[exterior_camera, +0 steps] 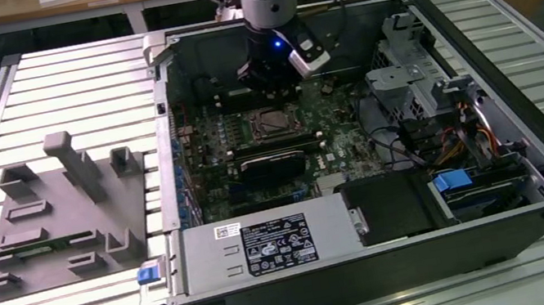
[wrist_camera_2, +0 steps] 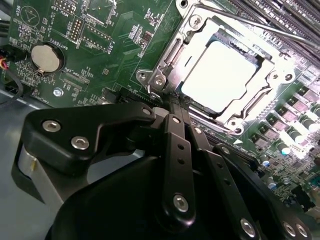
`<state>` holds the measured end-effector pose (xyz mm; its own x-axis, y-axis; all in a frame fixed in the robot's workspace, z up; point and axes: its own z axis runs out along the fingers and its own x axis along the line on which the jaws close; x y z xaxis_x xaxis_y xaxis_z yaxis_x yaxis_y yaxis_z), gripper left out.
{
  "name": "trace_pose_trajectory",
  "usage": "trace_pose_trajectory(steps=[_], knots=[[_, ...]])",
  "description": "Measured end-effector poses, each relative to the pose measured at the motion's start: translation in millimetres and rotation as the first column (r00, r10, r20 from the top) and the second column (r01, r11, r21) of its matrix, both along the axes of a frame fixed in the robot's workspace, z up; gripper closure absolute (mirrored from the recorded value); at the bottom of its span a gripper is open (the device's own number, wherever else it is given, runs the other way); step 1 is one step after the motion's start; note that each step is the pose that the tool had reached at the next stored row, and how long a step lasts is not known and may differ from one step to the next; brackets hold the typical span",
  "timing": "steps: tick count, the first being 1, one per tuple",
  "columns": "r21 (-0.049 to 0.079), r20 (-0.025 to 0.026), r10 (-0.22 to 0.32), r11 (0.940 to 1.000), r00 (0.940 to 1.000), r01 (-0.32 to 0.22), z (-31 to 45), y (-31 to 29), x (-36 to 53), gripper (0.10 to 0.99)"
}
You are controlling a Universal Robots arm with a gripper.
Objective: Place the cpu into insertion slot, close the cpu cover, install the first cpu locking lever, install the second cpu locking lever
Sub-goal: 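Install the first cpu locking lever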
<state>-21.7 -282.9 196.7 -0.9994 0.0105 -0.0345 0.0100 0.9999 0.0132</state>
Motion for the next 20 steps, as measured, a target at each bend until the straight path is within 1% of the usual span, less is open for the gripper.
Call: trace_pose_trajectory(steps=[3,8,9,10,14,15,17,20], knots=[[-0.001,-0.0003,0.000,1.0000,1.0000,0.000,-2.1,0.9,0.0,0.980],[-0.001,-0.0008,0.000,1.0000,1.0000,0.000,-0.6,2.0,-0.2,0.980],[0.001,0.0005,0.000,1.0000,1.0000,0.000,0.0,2.8,0.2,0.980],[0.002,0.0015,0.000,1.0000,1.0000,0.000,1.6,3.0,0.4,0.980],[0.001,0.0006,0.000,1.0000,1.0000,0.000,12.5,2.8,0.2,0.980],[0.001,0.0007,0.000,1.0000,1.0000,0.000,14.2,2.8,0.2,0.980],[0.001,0.0008,0.000,1.0000,1.0000,0.000,14.6,2.5,0.2,0.980],[0.003,0.0007,0.000,1.0000,1.0000,0.000,14.7,0.4,0.3,0.980]])
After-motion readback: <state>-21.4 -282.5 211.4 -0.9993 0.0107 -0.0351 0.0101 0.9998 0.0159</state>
